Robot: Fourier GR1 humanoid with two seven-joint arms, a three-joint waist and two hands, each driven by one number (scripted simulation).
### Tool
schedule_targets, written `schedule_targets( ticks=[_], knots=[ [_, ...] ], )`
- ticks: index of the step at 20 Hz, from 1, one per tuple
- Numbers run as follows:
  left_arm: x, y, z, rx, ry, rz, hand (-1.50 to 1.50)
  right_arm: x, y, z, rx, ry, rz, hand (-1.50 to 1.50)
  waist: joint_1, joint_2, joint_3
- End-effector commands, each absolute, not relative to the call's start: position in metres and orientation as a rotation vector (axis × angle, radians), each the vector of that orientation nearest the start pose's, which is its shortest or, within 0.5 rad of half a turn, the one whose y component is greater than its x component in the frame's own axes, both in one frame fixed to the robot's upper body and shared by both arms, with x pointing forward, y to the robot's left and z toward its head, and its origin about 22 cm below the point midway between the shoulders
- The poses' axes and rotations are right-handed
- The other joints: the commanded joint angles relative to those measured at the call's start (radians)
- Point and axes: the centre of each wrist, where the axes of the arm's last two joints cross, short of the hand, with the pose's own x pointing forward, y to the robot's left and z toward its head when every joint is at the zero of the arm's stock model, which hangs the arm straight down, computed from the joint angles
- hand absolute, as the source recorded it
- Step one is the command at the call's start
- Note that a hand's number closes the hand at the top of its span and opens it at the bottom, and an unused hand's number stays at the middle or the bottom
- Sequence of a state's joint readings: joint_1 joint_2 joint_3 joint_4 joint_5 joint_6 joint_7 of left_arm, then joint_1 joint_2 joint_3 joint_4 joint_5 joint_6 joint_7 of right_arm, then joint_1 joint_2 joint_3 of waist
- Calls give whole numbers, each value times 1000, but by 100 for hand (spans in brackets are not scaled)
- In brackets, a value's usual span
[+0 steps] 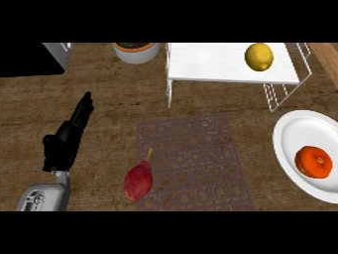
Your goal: Pick the lemon from the placemat and place it in the tiered shelf
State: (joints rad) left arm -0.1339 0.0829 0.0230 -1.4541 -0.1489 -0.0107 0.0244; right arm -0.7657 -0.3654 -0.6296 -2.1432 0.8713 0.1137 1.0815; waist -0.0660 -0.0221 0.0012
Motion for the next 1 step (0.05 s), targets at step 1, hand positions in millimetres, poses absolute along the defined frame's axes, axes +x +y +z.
schedule_targets(
  ticks=[1],
  knots=[
    [274, 259, 15, 163, -1543, -212, 0, 156, -331, 329, -1210, -1389, -581, -150, -4, -3, 0]
  ],
)
